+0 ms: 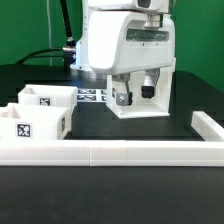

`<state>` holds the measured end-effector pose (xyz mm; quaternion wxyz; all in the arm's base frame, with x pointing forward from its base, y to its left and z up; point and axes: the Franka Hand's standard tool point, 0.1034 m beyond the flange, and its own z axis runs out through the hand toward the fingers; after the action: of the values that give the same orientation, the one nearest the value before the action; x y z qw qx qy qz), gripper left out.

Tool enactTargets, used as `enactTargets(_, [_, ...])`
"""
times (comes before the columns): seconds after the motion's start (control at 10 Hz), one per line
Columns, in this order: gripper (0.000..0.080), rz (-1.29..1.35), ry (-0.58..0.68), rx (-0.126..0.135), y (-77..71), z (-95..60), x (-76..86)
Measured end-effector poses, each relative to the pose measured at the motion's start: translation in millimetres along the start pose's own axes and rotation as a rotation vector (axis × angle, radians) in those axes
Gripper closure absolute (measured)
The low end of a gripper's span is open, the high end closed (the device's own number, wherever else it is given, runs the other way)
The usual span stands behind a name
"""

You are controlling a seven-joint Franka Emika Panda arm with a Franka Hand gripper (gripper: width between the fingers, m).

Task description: Assemble drawer

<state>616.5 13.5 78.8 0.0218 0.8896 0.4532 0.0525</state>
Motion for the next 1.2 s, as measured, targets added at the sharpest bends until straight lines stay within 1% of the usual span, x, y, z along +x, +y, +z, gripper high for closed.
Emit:
enactTargets(0.1, [0.0150, -0.001, 0.007, -0.007, -0.9, 1.3, -0.2])
enactTargets(0.6, [0.0150, 0.025, 0.009, -0.006, -1.6, 0.4, -0.3])
enactTargets(0.8, [0.0150, 0.145, 0.004, -0.003, -14.0, -11.7, -6.2])
enactTargets(0.9, [0.0150, 0.270, -0.005, 0.014, -21.7, -15.8, -6.6])
enactTargets(1.0, [0.0150, 0.403, -0.015, 0.037, -28.0, -22.2, -6.1])
enactTargets(1.1, [0.0150, 0.515, -0.010, 0.048, -30.4, -27.2, -2.7])
enactTargets(1.2, [0.0150, 0.562, -0.008, 0.049, -30.6, -25.1, -2.4])
